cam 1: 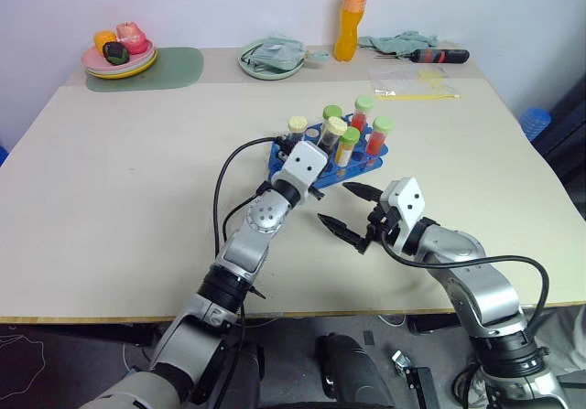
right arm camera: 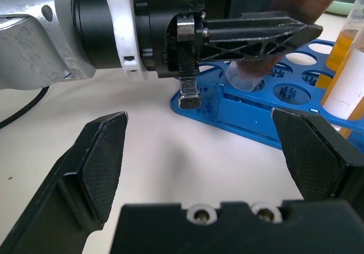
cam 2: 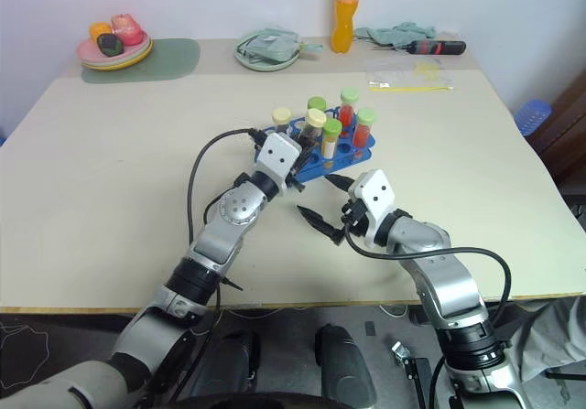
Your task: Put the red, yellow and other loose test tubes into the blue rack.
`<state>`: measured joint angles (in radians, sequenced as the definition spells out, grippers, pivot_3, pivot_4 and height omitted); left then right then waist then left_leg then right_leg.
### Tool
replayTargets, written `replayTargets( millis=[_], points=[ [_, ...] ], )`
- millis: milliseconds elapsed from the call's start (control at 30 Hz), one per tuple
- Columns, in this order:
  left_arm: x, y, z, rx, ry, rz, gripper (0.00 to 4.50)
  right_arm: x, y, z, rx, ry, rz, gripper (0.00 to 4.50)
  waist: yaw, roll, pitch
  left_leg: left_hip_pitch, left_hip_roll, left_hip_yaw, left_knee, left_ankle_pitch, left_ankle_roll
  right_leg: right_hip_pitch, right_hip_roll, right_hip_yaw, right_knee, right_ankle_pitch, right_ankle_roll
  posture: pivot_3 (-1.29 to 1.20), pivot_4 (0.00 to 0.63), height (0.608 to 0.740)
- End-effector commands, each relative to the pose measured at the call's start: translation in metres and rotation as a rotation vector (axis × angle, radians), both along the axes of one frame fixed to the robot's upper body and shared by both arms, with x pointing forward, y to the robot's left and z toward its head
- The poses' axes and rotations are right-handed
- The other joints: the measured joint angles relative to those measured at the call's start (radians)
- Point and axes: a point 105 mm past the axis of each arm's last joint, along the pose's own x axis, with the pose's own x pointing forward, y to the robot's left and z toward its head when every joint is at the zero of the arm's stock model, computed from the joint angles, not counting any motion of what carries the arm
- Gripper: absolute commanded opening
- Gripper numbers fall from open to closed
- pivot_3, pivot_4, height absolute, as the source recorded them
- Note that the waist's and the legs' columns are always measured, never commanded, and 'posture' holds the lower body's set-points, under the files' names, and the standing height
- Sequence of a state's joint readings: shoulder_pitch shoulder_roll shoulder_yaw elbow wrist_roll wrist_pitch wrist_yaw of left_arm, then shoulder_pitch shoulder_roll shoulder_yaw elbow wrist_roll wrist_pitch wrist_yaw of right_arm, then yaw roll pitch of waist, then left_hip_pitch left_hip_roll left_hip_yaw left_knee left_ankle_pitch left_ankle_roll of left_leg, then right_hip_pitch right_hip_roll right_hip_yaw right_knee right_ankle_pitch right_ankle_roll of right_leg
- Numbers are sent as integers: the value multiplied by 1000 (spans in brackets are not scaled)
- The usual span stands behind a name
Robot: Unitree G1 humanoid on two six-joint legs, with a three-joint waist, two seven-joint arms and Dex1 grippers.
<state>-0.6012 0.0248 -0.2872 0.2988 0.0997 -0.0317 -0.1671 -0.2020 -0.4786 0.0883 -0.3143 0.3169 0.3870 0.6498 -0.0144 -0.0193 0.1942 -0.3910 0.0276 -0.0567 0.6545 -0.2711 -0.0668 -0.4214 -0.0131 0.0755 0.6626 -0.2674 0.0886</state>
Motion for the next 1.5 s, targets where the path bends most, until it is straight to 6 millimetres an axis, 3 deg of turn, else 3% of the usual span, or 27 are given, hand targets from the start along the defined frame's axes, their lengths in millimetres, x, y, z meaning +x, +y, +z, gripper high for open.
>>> replayTargets(
  millis=[33, 533, 800, 1000, 1233, 1300, 1500],
  points=[
    [1, -1, 6, -30, -35, -4, 827, -5, 2, 14, 0, -59, 8, 4500, 0, 0, 0, 0, 0, 0, 0, 0, 0, 0, 0, 0, 0, 0, 0, 0, 150, 740],
    [-2, 7, -13, -175, -22, -23, 827, -6, 5, 16, -10, -71, 16, 4500, -1, 0, 0, 0, 0, 0, 0, 0, 0, 0, 0, 0, 0, 0, 0, 0, 150, 740],
    [4, 9, -16, -177, -33, 17, 4484, -6, 9, 18, -9, -79, 25, 4500, 0, 0, 0, 0, 0, 0, 0, 0, 0, 0, 0, 0, 0, 0, 0, 0, 150, 740],
    [-6, 24, -7, -210, -44, -20, 4484, -8, 6, 20, -12, -80, 30, 4500, -3, 0, 0, 0, 0, 0, 0, 0, 0, 0, 0, 0, 0, 0, 0, 0, 150, 740],
    [-52, 88, 1, -126, 27, -116, 4484, -13, -20, 32, -84, -81, 53, 4500, -6, 1, 0, 1, 1, 0, -1, 0, 0, 0, 0, 0, 1, 0, 0, 0, 150, 740],
    [-65, 112, 0, -62, 73, -108, 4484, -11, -40, 35, -122, -69, 24, 4500, -5, 1, 0, 1, 1, 0, -1, 0, 0, 0, 0, 0, 1, 0, 0, 0, 150, 740],
    [-89, 212, -9, 100, 211, 106, 4484, -5, -127, 44, -153, 21, -178, 4500, -1, 1, 0, 1, 1, 1, -1, 0, 0, 1, 0, 0, -1, 0, -1, 0, 150, 740]
  ],
)
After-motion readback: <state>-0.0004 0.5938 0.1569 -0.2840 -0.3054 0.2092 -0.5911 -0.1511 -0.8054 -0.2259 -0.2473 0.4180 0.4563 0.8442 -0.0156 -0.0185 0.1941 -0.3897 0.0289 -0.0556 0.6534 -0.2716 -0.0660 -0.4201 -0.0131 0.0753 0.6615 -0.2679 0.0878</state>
